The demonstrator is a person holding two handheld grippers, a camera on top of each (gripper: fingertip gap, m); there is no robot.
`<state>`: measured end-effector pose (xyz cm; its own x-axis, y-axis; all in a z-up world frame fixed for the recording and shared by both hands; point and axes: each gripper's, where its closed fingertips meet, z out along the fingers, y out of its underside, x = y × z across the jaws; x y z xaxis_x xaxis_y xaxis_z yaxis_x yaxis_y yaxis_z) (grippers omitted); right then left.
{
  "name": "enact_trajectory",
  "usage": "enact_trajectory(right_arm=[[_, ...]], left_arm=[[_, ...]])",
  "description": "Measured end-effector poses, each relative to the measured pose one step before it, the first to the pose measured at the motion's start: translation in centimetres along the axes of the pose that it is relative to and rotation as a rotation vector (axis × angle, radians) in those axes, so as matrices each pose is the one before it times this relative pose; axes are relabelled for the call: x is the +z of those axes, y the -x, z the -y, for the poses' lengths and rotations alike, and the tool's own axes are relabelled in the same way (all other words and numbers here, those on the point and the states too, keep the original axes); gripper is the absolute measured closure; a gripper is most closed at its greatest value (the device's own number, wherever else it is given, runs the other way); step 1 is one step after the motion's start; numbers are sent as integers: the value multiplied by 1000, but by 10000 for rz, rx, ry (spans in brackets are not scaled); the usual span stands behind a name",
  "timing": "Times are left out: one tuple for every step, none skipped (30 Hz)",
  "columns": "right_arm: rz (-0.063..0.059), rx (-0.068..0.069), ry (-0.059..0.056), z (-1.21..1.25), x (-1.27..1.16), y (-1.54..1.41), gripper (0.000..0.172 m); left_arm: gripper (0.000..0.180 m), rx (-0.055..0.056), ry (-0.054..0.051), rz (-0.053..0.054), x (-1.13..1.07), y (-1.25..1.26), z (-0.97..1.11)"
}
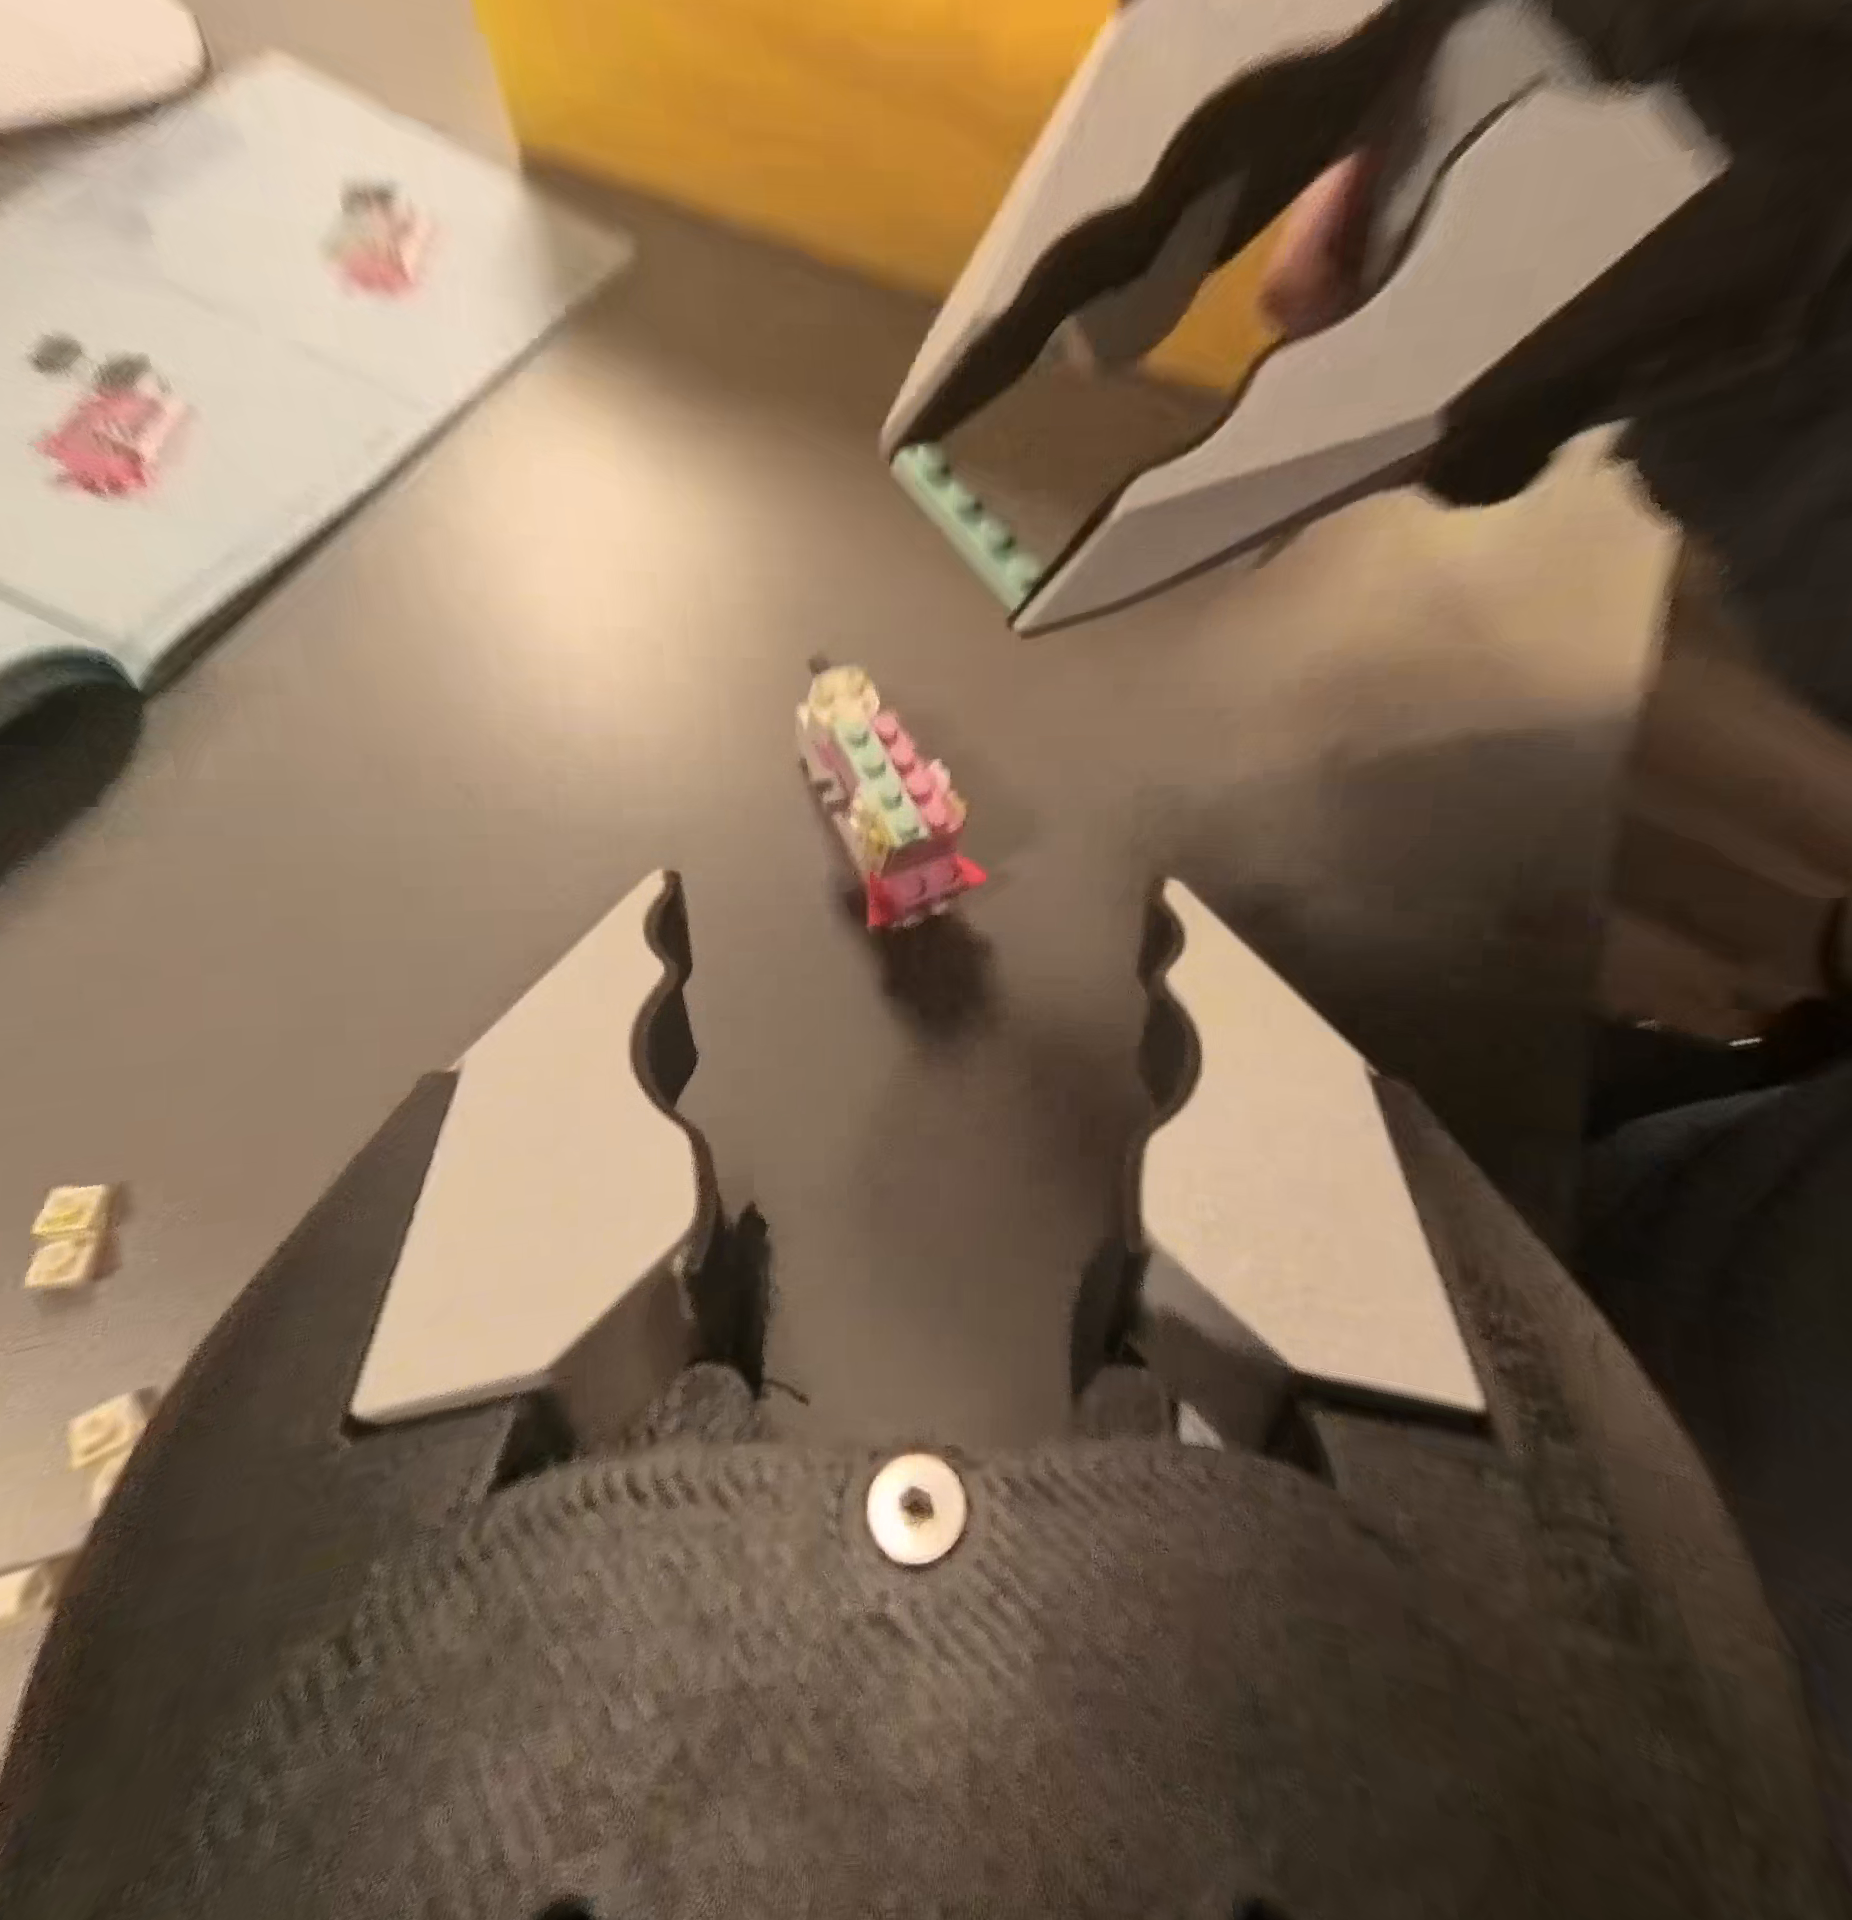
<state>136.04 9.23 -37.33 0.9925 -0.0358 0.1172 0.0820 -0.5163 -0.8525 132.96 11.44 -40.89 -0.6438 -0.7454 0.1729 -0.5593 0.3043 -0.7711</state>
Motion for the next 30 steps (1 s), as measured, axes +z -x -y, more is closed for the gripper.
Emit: enact_trajectory(right_arm=[[-98,516,4,-382,245,128,140],[-122,585,-28,-316,207,-83,140],[27,531,-41,-278,193,76,140],[18,517,12,-270,148,63,140],[-27,421,61,-264,147,-7,140],[-22,290,131,-320,178,-63,140],[-49,193,155,-282,148,-8,140],[-127,107,95,-12,161,-16,140],[-111,53,94,-56,153,11,140],[-91,45,132,-55,202,112,140],[-78,25,128,-101,211,44,140],[-60,-11,122,-71,243,149,140],[-104,-20,121,-87,224,65,140],[-183,-34,119,-105,213,-91,140],[-173,-41,131,-139,171,-97,140],[-118,-9,115,-124,172,-51,140],[-69,36,70,-82,152,-7,140],[-28,72,66,-67,143,25,140],[-25,84,21,-16,110,22,140],[-51,81,-22,52,101,-33,140],[-18,85,-8,51,96,1,140],[-10,87,9,43,104,34,140],[-61,30,19,32,110,-19,140],[-94,-58,31,19,58,-17,140],[-115,-97,41,0,35,-3,140],[-126,-79,23,-2,11,-1,140],[-117,-50,14,-5,9,15,140],[-112,-46,9,5,11,-7,140],[-110,-41,9,12,16,3,140],[-109,-38,9,11,28,10,140]], left_arm=[[99,207,425,519,1059,339,-875],[104,123,254,505,881,306,-632],[105,45,125,105,728,-251,-395],[108,-190,-26,121,557,-134,-106],[110,-194,-124,100,395,-97,70],[113,-67,-238,103,196,-71,264],[116,-57,-122,165,186,70,114],[119,42,-76,195,155,100,86],[121,141,54,216,108,131,-18],[122,178,56,194,124,92,-10],[125,133,-18,52,92,-76,93],[130,44,-12,-45,75,-154,75],[133,-50,-1,-42,77,-77,42],[135,-89,-6,35,33,94,33],[139,-68,-11,8,10,72,18],[145,-83,-15,19,0,102,14],[149,-59,-10,-18,-14,34,-2],[149,-17,-2,-5,13,9,0],[149,26,5,25,11,1,-9],[149,32,3,27,16,-1,-3],[149,15,2,15,-2,-4,-4],[149,8,2,11,9,12,-7],[149,10,1,28,11,16,-5],[149,11,0,53,5,51,4],[149,1,-1,24,-2,21,-1],[149,-11,0,1,9,7,-5],[149,-11,0,-1,-1,13,-1],[149,0,1,6,3,0,2],[150,6,0,23,-3,23,-2],[150,-4,-1,33,4,34,4]])
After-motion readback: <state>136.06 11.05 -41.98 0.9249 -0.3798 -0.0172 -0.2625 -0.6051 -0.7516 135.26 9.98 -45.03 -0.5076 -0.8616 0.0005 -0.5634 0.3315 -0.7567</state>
